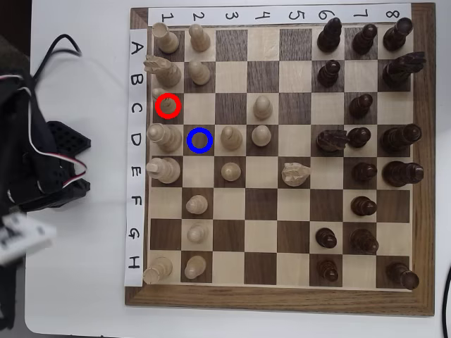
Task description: Move the piece to destination
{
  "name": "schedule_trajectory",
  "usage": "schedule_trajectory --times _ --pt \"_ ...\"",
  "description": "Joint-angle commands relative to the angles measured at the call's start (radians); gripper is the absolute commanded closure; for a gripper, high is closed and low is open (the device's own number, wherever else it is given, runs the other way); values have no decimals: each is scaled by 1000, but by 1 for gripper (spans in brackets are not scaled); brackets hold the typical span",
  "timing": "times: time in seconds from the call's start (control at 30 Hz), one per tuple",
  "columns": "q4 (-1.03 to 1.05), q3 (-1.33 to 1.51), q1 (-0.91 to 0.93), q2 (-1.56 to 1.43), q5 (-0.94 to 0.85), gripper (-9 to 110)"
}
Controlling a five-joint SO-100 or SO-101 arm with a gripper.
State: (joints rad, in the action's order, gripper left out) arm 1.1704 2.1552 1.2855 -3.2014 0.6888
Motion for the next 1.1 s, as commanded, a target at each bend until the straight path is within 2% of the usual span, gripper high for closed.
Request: schedule_trajectory --times 0.0,0.2,0.57,0.7,1.07 --pt "28 -143 -127 55 69 101" --pt "124 -350 -356 141 94 101" --pt "469 -709 -765 290 179 100" --pt "505 -710 -862 291 187 100" --pt "514 -615 -1138 285 35 100"
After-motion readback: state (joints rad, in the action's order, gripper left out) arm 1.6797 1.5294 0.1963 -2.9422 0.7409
